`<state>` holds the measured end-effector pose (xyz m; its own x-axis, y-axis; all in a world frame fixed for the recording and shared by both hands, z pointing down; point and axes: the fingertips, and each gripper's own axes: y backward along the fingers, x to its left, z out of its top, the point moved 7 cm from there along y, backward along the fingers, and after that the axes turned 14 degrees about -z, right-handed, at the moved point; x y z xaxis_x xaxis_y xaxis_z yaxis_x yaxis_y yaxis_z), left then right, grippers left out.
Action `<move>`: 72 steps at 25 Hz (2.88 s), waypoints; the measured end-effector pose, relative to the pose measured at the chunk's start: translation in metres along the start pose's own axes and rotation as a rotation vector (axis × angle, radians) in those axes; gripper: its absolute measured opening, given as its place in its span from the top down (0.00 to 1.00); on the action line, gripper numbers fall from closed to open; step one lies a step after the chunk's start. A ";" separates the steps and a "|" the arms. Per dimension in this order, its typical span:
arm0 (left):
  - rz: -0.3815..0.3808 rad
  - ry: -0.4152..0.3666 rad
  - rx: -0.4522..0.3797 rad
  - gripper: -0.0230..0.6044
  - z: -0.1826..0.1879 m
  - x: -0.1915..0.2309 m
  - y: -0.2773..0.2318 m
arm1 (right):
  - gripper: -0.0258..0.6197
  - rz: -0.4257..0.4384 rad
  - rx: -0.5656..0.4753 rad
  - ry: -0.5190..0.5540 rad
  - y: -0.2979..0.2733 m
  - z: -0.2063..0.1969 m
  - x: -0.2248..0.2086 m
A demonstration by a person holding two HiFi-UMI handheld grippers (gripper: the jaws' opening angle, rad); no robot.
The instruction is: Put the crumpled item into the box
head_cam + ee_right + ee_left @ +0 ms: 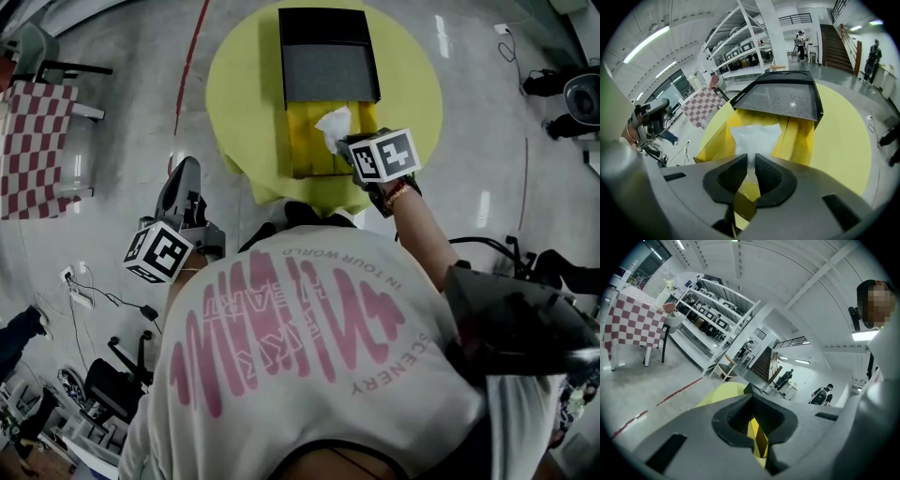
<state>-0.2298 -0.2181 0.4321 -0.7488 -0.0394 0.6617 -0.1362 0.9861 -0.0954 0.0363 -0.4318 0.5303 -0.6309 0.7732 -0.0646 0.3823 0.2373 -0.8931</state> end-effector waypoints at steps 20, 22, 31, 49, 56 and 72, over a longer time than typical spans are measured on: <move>0.021 0.007 -0.010 0.95 0.001 0.003 0.001 | 0.88 -0.013 0.072 0.015 -0.011 0.001 -0.001; 0.024 0.008 -0.013 0.95 0.002 0.004 0.002 | 0.88 -0.014 0.077 0.019 -0.012 0.002 -0.001; 0.033 0.012 -0.021 0.95 -0.001 0.004 0.011 | 0.86 -0.025 0.080 0.030 -0.011 0.000 0.002; 0.043 0.013 -0.049 0.95 -0.002 0.007 0.029 | 0.77 -0.060 0.071 0.023 -0.011 -0.001 0.006; 0.022 0.006 -0.063 0.95 0.006 0.005 0.042 | 0.69 -0.114 0.024 -0.018 0.000 0.003 0.010; -0.194 -0.066 -0.050 0.95 0.043 -0.029 0.028 | 0.86 -0.164 -0.526 -0.278 0.124 0.035 0.032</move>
<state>-0.2394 -0.1961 0.3782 -0.7528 -0.2380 0.6137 -0.2509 0.9657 0.0668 0.0399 -0.3984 0.4020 -0.8352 0.5363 -0.1218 0.5022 0.6535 -0.5663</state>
